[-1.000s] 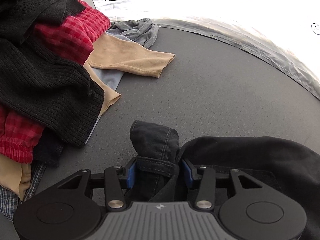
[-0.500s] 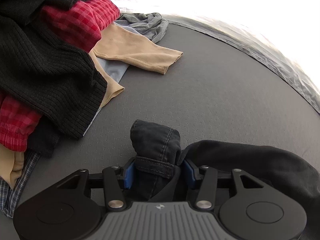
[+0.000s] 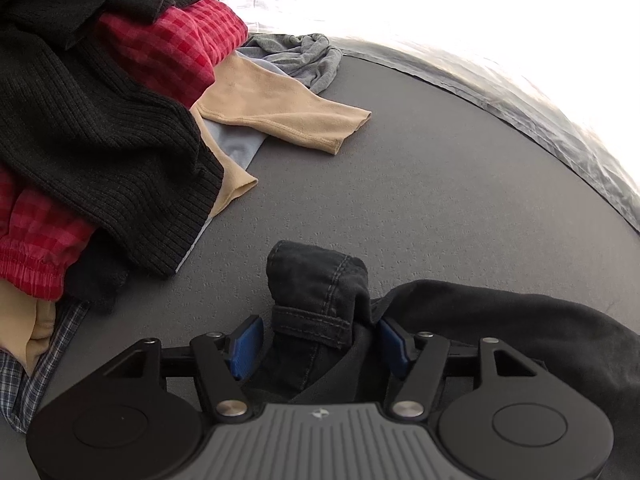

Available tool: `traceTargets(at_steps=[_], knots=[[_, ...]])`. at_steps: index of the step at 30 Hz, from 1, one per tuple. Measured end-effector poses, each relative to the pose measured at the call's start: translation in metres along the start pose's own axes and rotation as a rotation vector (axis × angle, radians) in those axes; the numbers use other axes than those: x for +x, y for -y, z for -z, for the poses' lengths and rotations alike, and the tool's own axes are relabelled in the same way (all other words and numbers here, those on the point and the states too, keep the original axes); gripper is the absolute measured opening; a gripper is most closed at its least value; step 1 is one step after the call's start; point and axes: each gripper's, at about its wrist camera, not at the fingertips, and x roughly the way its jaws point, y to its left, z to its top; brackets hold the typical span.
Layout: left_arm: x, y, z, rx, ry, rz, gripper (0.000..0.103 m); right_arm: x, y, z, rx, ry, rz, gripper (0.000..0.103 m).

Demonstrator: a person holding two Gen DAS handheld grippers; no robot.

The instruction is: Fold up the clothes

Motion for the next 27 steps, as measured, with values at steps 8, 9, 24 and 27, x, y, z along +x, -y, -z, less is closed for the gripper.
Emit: traceTargets(at_steps=[8, 9, 24, 27], knots=[[-0.064, -0.024, 0.039, 0.016, 0.06, 0.103, 0.07, -0.186, 0.015, 0.082, -0.133, 0.051, -0.075, 0.061], [-0.073, -0.029, 0.05, 0.011, 0.059, 0.124, 0.07, -0.208, 0.023, 0.1, -0.112, 0.035, -0.079, 0.062], [-0.163, -0.021, 0.242, 0.319, -0.049, 0.266, 0.072, -0.361, 0.079, 0.313, 0.068, -0.217, -0.028, 0.074], [-0.167, -0.015, 0.268, 0.343, -0.055, 0.242, 0.076, -0.371, 0.101, 0.321, 0.109, -0.207, -0.018, 0.074]])
